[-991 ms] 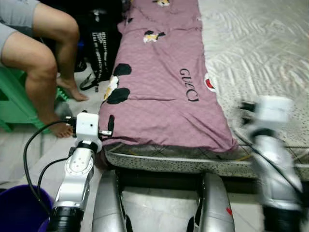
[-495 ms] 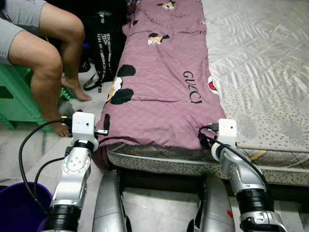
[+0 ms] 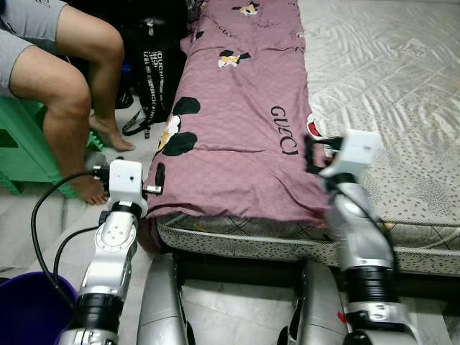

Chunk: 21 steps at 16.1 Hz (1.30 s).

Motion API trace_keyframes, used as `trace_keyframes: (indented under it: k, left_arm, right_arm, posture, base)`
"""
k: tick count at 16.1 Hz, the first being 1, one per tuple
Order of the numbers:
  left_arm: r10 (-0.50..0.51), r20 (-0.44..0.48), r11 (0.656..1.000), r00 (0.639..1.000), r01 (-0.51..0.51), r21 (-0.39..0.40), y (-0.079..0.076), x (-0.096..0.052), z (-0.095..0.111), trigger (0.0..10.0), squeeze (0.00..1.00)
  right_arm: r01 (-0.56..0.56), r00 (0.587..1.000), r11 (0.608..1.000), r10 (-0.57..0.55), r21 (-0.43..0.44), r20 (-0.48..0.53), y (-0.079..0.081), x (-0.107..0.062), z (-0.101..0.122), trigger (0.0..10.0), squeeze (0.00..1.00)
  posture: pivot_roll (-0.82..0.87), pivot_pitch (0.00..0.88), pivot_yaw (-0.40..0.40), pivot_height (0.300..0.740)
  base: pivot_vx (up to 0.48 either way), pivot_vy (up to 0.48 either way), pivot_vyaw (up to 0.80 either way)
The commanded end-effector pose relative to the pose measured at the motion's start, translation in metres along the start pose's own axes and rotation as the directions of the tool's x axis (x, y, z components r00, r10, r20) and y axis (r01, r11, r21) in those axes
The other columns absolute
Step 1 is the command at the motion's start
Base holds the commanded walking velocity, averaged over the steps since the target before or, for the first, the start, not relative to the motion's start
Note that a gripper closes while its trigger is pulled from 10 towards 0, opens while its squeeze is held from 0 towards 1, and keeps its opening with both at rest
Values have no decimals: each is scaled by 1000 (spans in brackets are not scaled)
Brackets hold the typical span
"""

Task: Clean up the room

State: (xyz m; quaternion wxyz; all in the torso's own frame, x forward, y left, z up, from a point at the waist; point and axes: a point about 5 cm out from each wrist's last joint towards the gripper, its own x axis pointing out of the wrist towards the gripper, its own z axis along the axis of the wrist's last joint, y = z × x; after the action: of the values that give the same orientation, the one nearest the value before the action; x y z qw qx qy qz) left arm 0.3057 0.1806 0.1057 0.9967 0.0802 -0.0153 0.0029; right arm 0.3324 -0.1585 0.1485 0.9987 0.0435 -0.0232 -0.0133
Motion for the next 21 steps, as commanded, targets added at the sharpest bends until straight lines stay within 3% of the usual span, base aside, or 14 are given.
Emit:
trace_keyframes:
  k: [1, 3, 4, 5, 6, 9, 15, 19, 21]
  left_arm:
    - [17, 9, 1000, 1000, -17, -2, 2, 3, 1, 10000, 0]
    - [17, 10, 1000, 1000, -17, -7, 0, 5, 1, 10000, 0]
    - [15, 9, 1000, 1000, -14, -8, -1, 6, 0, 10000, 0]
    - [5, 14, 1000, 1000, -5, -10, -4, 8, 1, 10000, 0]
    - [-2, 17, 1000, 1000, 2, -11, -6, 9, 2, 10000, 0]
    - [-4, 20, 1000, 1000, 4, -12, -6, 9, 1, 10000, 0]
    - [-2, 18, 1000, 1000, 2, -16, -7, 6, -1, 10000, 0]
    - [-3, 18, 1000, 1000, 3, -15, -7, 6, -1, 10000, 0]
    - [-1, 15, 1000, 1000, 1, -12, -6, 5, -2, 10000, 0]
  right_arm:
    - [-14, 1000, 1000, 14, 12, 5, 7, -3, -5, 10000, 1000]
    - [-71, 997, 997, 70, 11, 19, 20, -6, -8, 10000, 1000]
    - [-73, 997, 997, 73, -19, 23, 22, -6, -7, 10000, 369]
    - [-104, 993, 995, 105, -6, 54, 28, -5, -3, 10000, 0]
    - [-78, 995, 996, 79, -32, 62, 29, -2, -1, 10000, 0]
    - [-70, 995, 997, 70, 7, 64, 29, 3, 0, 10000, 0]
    - [-56, 997, 998, 56, 11, 53, 29, 1, -7, 10000, 0]
    - [-15, 999, 1000, 16, -18, 35, 21, 0, -11, 10000, 0]
    - [24, 999, 999, -23, -45, 28, 15, -1, -14, 10000, 0]
  posture:
    - [27, 0, 41, 508]
    - [19, 0, 48, 508]
    - [18, 0, 49, 508]
    - [18, 0, 54, 518]
    - [18, 0, 54, 533]
    - [23, 0, 52, 562]
    - [33, 0, 51, 625]
    - [35, 0, 52, 677]
    - [36, 0, 49, 677]
  base:
    - [0, 0, 0]
    - [0, 0, 0]
    - [0, 0, 0]
    - [0, 0, 0]
    - [0, 0, 0]
    - [0, 0, 0]
    - [0, 0, 0]
    - [0, 0, 0]
    - [0, 0, 0]
